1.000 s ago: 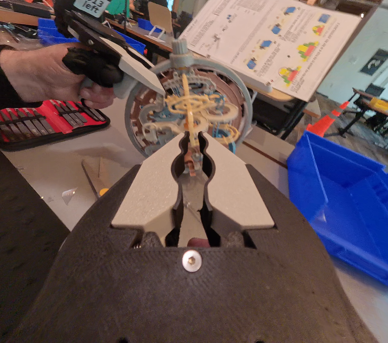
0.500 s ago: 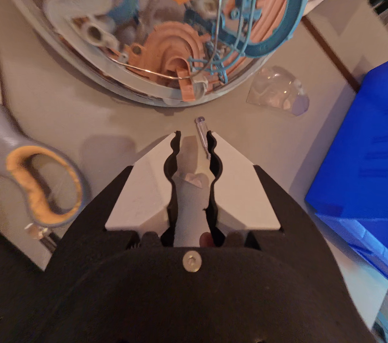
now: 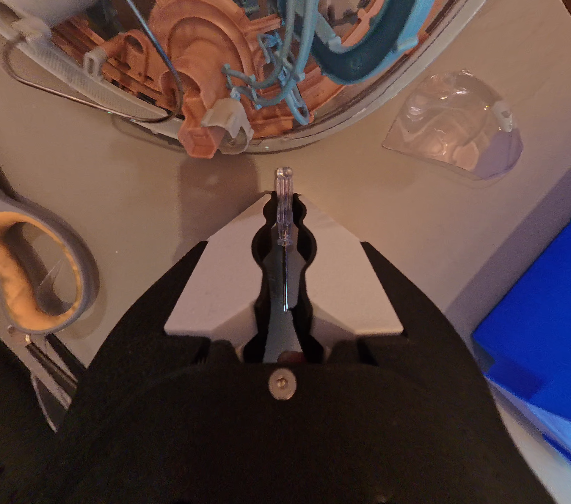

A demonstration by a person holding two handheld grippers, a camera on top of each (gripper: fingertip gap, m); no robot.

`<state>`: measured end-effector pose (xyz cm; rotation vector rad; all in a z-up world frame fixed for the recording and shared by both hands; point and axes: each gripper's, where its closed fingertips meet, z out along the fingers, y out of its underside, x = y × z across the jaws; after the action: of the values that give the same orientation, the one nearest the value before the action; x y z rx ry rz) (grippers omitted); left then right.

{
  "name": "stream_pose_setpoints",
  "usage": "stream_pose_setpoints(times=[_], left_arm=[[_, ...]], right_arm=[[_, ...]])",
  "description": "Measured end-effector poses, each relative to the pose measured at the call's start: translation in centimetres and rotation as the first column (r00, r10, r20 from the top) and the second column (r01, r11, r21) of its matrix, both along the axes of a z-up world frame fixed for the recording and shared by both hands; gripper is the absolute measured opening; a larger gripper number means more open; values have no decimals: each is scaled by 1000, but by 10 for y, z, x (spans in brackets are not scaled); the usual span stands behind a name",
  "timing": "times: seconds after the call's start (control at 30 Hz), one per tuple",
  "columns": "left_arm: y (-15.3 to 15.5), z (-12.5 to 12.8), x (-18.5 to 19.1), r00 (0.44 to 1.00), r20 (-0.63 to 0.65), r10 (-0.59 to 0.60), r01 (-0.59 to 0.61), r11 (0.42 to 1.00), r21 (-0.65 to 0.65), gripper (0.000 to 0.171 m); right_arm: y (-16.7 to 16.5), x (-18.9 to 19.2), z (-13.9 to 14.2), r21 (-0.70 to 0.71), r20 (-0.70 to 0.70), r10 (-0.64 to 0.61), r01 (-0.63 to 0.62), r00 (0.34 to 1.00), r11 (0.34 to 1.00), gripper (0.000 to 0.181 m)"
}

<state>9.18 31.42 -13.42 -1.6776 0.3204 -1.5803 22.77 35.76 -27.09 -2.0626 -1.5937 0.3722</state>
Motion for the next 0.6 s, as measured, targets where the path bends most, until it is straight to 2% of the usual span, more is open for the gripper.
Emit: stream_pose_setpoints(times=[0.13,0.33,0.4,0.5,0.6], left_arm=[[-4,-1,-2,999,18,-47,47,999,3,22],[-16,-6,-5,988,10,-154,154,988,-28,23],[-20,-8,-5,983,13,-184,184,982,-39,24],[-29,-12,-1,973,-5,-229,228,972,-52,24],[-29,-18,-4,970,-130,-207,206,978,-18,30]], right_arm=[[-2,-4,31,22,-95,-8,10,995,1000,8],[-14,-27,116,107,-318,50,-16,947,994,7],[-18,-31,137,161,-329,70,-17,942,987,8],[-34,-48,173,182,-451,127,-49,883,982,7],[-52,-69,200,198,-548,183,-87,816,976,7]])
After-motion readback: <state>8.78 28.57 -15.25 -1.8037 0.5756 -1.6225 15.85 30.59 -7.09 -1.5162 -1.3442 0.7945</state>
